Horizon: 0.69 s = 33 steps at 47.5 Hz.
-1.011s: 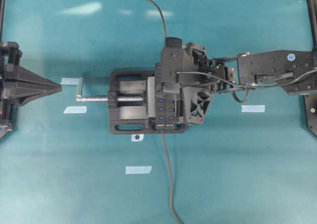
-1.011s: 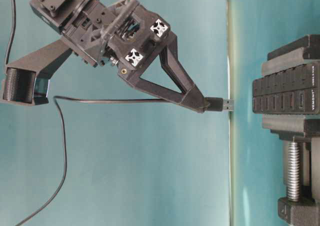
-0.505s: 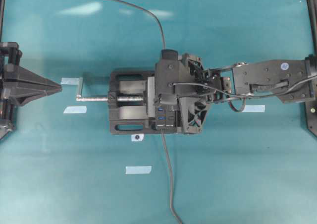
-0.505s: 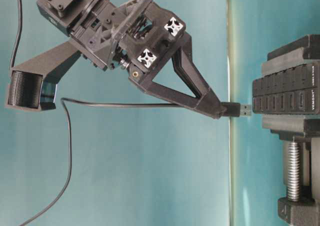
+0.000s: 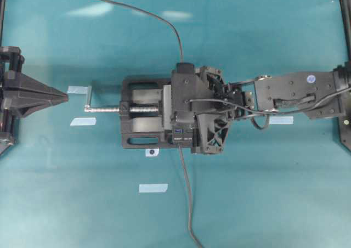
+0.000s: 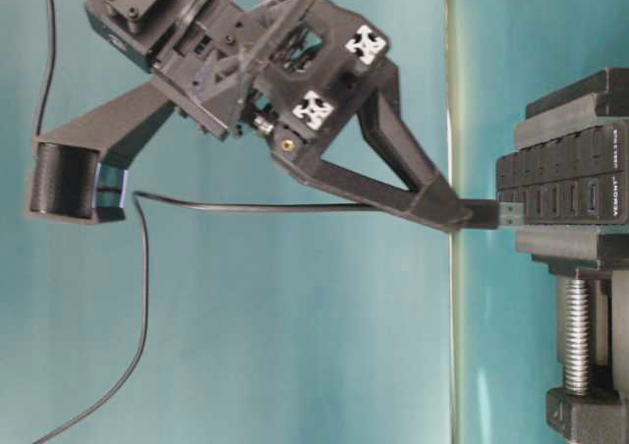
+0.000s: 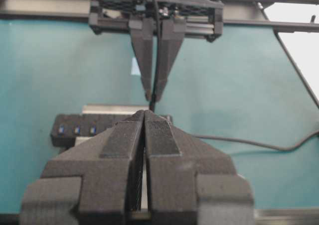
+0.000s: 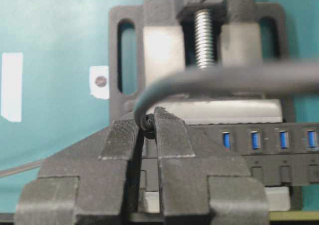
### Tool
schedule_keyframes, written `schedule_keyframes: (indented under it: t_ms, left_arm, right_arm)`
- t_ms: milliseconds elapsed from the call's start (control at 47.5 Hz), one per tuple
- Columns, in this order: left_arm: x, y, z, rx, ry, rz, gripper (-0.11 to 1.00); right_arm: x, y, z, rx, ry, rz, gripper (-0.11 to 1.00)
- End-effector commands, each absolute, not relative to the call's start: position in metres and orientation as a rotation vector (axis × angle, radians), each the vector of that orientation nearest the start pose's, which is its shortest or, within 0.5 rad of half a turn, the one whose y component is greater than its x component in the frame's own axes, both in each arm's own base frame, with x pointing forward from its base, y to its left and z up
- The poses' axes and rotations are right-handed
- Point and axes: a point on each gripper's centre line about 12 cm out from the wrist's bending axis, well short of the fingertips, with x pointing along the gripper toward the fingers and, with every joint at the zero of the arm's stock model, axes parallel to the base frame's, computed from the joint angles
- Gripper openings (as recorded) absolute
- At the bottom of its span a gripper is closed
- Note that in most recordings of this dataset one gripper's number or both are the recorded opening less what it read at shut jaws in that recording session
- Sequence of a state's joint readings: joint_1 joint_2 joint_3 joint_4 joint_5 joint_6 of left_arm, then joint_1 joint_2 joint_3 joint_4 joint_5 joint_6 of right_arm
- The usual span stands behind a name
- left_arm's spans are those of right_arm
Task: Insert the USB into the front port of the fixed hub.
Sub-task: 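Carry the held plug over to the hub's front port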
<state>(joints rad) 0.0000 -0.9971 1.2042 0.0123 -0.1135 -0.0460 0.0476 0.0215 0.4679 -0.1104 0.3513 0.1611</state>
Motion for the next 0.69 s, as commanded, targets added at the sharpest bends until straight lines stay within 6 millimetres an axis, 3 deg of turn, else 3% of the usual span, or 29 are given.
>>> schedule_keyframes:
  t_ms: [0, 674]
  left_arm:
    - [0.193, 0.0, 0.272, -0.031, 0.081, 0.001, 0.0]
    - [0.193, 0.0, 0.271, -0.034, 0.083, 0.0, 0.0]
  right_arm:
    - [0.411, 0.019, 0.206, 0.032, 0.809, -0.011, 0.06]
    - [0.41, 0.026, 0.195, 0.025, 0.843, 0.003, 0.06]
